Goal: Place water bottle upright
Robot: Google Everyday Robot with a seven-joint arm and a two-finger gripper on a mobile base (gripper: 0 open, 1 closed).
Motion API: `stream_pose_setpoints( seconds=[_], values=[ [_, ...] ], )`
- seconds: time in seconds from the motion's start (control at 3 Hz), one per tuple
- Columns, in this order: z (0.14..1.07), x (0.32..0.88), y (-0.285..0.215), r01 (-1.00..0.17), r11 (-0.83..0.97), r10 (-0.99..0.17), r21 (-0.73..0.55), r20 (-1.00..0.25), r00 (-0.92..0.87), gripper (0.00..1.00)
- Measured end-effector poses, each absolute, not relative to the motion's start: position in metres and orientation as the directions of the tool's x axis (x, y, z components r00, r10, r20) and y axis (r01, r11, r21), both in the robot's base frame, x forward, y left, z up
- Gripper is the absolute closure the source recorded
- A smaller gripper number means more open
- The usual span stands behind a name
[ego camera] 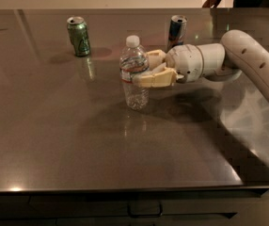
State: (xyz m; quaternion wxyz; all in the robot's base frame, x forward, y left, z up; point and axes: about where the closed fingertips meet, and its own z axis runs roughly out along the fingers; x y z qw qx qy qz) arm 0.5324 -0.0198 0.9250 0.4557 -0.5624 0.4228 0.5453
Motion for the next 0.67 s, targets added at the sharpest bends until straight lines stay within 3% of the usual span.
stream_pose_setpoints(
  seconds=[0.33,0.67],
  values=[
    [0.9258,0.5323,-0.0174,-0.972,-0.230,0.021,-0.052,-0.999,0.049,0.14],
    [0.9266,0.5321,-0.0148,-0.971,-0.233,0.022,-0.053,-0.999,0.049,0.00]
  ],
)
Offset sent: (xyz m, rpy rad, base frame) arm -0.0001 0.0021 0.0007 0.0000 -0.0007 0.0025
